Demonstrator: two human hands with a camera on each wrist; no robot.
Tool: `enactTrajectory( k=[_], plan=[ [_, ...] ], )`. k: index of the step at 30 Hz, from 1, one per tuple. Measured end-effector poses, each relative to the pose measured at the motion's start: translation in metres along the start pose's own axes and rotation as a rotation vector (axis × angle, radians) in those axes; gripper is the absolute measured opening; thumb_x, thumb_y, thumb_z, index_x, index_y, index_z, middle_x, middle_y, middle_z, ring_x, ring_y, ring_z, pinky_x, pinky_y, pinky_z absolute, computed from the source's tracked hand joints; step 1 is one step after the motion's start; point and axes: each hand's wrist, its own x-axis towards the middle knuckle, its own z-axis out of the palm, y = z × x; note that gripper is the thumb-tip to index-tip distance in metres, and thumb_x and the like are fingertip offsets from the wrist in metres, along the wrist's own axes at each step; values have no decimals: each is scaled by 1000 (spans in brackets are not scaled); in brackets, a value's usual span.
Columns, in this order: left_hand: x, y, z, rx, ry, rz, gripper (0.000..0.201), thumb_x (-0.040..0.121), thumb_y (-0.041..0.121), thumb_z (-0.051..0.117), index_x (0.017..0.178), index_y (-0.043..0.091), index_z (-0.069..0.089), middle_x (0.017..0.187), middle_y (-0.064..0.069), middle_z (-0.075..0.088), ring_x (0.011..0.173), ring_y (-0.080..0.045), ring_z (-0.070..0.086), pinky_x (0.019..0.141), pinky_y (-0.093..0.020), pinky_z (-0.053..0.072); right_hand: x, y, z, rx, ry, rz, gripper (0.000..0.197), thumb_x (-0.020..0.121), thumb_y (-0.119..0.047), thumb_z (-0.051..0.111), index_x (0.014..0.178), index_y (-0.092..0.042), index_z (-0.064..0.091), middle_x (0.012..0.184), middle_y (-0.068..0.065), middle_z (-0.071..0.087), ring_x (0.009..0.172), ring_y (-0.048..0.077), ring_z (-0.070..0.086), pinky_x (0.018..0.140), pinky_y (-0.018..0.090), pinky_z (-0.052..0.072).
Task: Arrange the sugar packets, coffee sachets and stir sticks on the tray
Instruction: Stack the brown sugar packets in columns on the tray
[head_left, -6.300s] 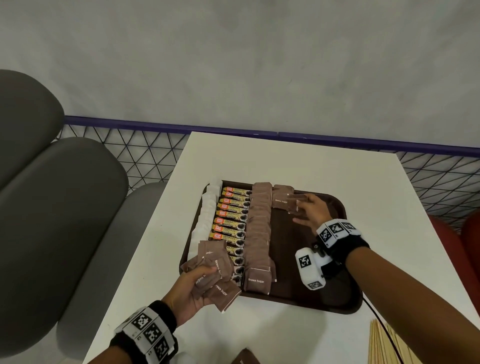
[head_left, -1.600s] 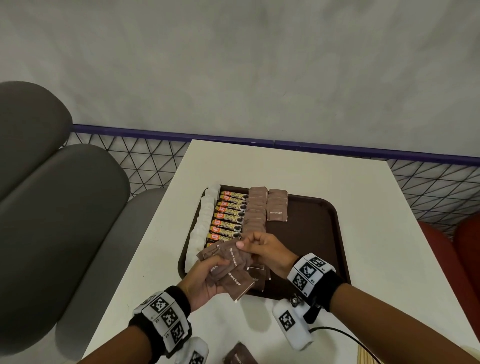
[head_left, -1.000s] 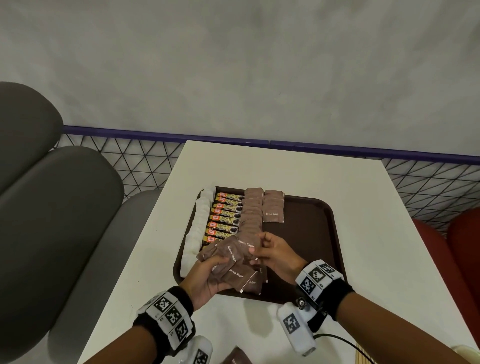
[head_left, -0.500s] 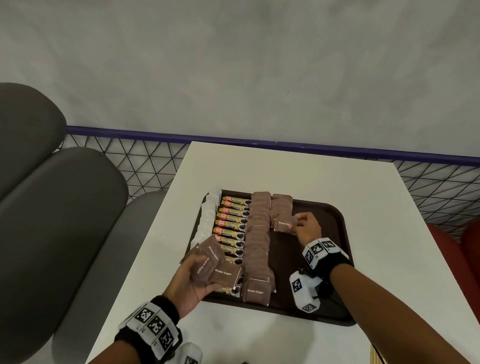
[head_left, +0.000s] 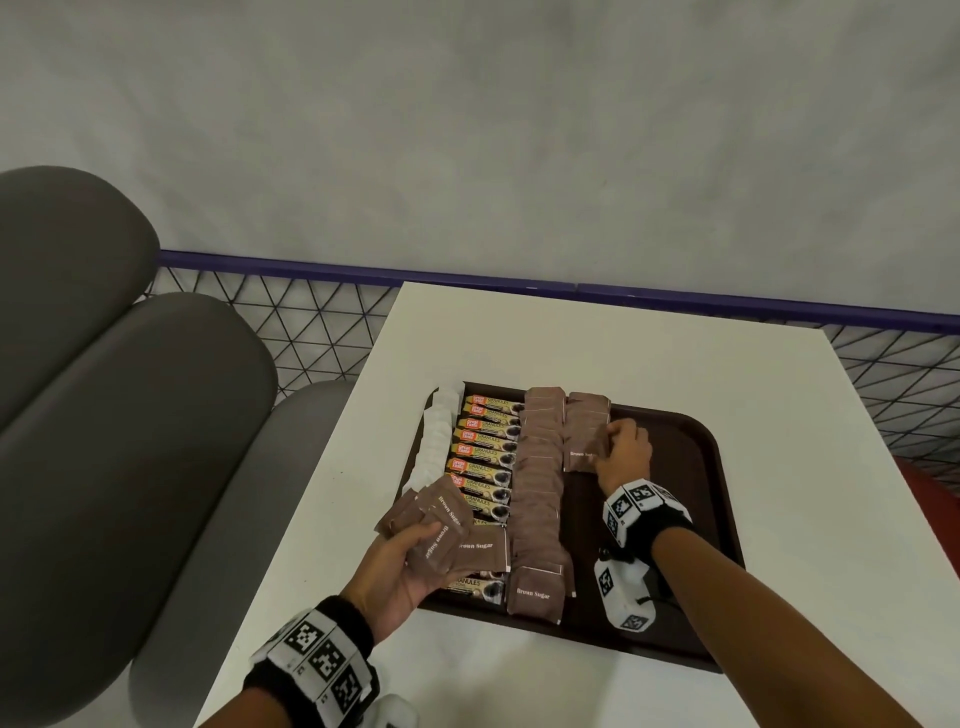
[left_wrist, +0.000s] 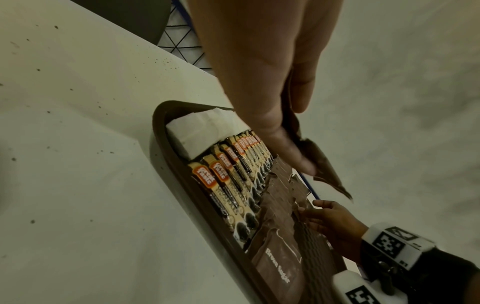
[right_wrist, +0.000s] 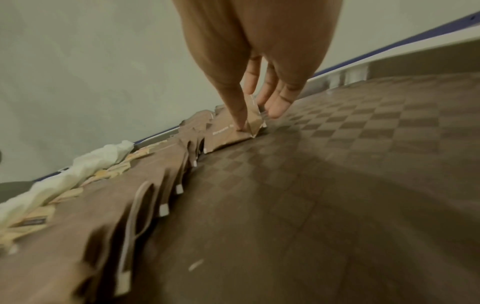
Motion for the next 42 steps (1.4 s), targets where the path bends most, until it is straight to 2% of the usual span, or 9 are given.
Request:
enactTrajectory(
  k=[5,10,14,19,21,24,29,37,42],
  plan=[
    [1,-3,4,-9,-5,10,38,90,-4,46,125,7,53,116,-24,64,97,-38,65,61,-42,58,-25,-6,-1,19,27,-114,41,78,-8,68,115,-3,49,121,17,44,114,31,36,95,32,30],
    [0,-8,13,-12,-5,23,38,91,-5,45,126,7,53,120,-25,61,101,-39,62,59,-41,58,-67,-15,-10,89,-159,-308,24,87,-23,61,107,-11,55,109,-1,40,104,9,31,88,18,27],
    [-2,-13,24,-17,-7,58,34,91,-6,45,118,11,56,111,-21,66,98,-36,63,62,-42,59,-88,-22,-17,227,-361,-339,4,89,-26,58,85,-26,56,92,-4,50,94,13,46,82,25,38],
    [-7,-17,33,-10,-37,111,34,90,-7,46,116,11,58,104,-17,70,91,-31,69,63,-40,59,-108,-28,-25,308,-734,-203,36,89,-38,54,102,-6,62,96,0,60,93,14,56,87,28,44],
    [-9,-18,35,-7,-37,125,33,90,-7,46,117,10,57,103,-18,70,87,-29,71,62,-39,59,-112,-27,-27,354,-856,-105,45,85,-42,57,98,1,61,89,4,59,80,14,56,74,24,44],
    [-11,-19,39,-5,-36,128,32,91,-8,45,114,10,59,101,-17,71,85,-28,71,62,-38,59,-115,-22,-33,532,-930,-4,11,87,-19,61,80,-10,61,68,-4,61,58,5,53,54,15,42],
    [-14,-19,39,2,-34,124,32,91,-6,46,116,10,59,108,-18,69,96,-33,67,70,-44,59,-107,-20,-41,622,-856,-10,6,85,-4,60,82,-9,60,70,2,60,57,7,54,55,17,44],
    [-15,-12,26,52,-15,123,35,91,-5,44,122,8,54,117,-25,63,100,-42,65,78,-46,58,-48,16,-44,448,-194,103,5,82,-11,66,81,-15,63,80,2,63,80,19,57,72,28,45],
    [-15,-12,19,39,-57,91,41,88,-9,35,116,9,58,114,-25,65,100,-43,64,77,-47,57,-30,23,-34,312,-141,133,18,81,-12,68,97,-4,67,89,7,63,86,20,56,79,28,42]
  ],
)
